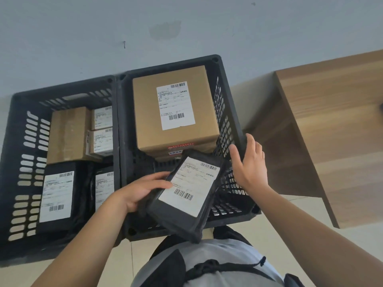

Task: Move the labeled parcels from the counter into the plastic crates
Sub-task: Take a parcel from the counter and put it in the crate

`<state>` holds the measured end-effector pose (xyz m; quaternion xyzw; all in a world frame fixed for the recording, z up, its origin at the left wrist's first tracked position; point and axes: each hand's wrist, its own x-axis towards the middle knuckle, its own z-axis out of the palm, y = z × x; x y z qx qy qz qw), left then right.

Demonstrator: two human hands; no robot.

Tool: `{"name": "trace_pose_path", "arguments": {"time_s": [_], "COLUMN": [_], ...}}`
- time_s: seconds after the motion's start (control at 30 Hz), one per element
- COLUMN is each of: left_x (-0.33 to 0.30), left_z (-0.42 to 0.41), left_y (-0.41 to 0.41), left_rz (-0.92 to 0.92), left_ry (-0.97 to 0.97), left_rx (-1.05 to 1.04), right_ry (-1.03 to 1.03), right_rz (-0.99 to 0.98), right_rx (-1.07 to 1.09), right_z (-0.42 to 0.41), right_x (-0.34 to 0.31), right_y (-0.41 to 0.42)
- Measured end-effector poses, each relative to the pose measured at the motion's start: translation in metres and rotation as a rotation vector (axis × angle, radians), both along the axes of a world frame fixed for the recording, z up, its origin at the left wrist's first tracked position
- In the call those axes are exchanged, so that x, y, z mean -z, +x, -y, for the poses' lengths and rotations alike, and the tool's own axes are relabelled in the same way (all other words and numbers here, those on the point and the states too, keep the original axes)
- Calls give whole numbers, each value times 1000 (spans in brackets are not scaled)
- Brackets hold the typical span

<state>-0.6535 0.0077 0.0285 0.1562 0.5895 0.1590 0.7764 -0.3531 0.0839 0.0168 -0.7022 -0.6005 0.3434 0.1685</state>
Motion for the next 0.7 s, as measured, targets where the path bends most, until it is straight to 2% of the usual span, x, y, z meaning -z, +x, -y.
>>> {"name": "trace_pose_path", "arguments": {"time_s": [0.1,0.2,0.3,0.37,0.47,0.53,0.7], "left_x": [-13,-27,-38,-41,-42,-42,-38], "left_z": [3,-2,-5,-3,5,8,-2], "left_y": [1,9,19,23,30,36,41], "left_rz": [45,0,-11,-23,10,44,187], "left_ry": [112,219,305,350,419,449,458], "left_rx": [-37,-3,41,27,-49,-98,-127], "right_ry": [22,71,120,59,-188,-241,-246], "right_rz": [-128,-256,-276,-378,-724,-836,-814], "right_rx": [53,137,174,204,250,205,8], "right_z": [2,8,21,29,29,24,11], "right_x": [-3,-12,-25,-38,-62,-81,-119], "right_y": [3,7,10,10,11,16,27]}}
